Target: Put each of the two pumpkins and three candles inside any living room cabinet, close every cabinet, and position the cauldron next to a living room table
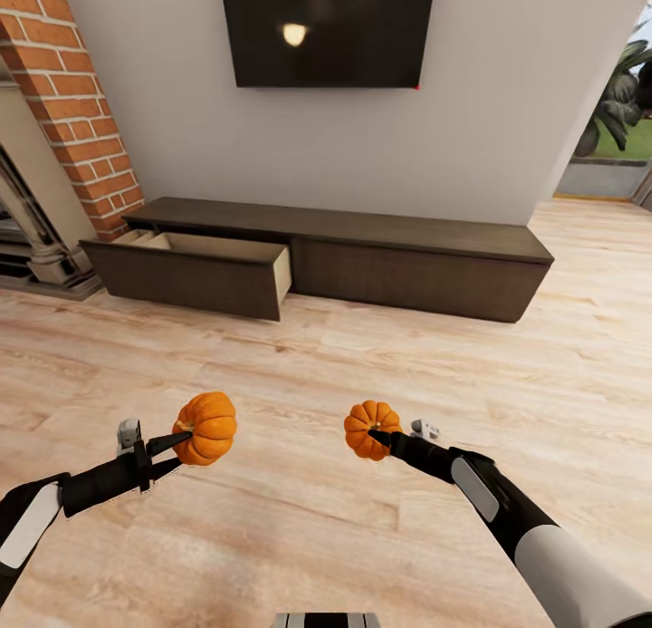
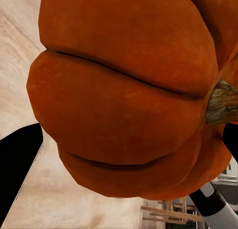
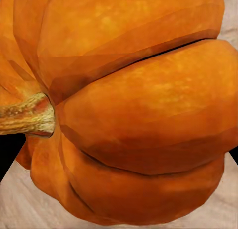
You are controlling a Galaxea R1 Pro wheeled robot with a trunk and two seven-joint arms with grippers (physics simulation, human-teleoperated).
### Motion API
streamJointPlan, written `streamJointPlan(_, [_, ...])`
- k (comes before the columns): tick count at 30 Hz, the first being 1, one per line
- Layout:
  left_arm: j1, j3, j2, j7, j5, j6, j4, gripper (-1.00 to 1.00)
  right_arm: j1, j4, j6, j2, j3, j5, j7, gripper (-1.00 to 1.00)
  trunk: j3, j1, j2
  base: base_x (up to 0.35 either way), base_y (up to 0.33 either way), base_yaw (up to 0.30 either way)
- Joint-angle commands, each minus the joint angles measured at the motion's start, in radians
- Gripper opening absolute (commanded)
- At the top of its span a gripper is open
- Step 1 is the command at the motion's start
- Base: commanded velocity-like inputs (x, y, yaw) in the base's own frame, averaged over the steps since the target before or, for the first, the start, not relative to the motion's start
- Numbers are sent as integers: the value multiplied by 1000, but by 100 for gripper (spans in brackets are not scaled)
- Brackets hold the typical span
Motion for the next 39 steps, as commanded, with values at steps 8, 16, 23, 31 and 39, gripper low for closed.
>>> streamJointPlan(8, [-1, 1, 0, -2, 11, 9, 0, -100, -1, -2, 4, -1, 3, -11, -3, -100, -1, 0, 0, 303, 137, 90])
streamJointPlan(16, [-1, 1, 0, -2, 11, 9, 0, -100, -1, -2, 4, 0, 3, -11, -3, -100, -1, 0, 0, 283, 167, 271])
streamJointPlan(23, [-1, 1, 0, -2, 12, 9, 0, -100, -1, -2, 4, 0, 3, -11, -3, -100, -1, 0, 0, 234, 216, 277])
streamJointPlan(31, [-1, 1, 0, -2, 11, 9, 0, -100, -1, -2, 4, 0, 3, -11, -3, -100, -1, 0, 0, 214, 231, 277])
streamJointPlan(39, [-1, 1, 0, -2, 11, 9, 0, -100, -1, -2, 4, 0, 3, -11, -3, -100, -1, 0, 0, 219, 232, 277])
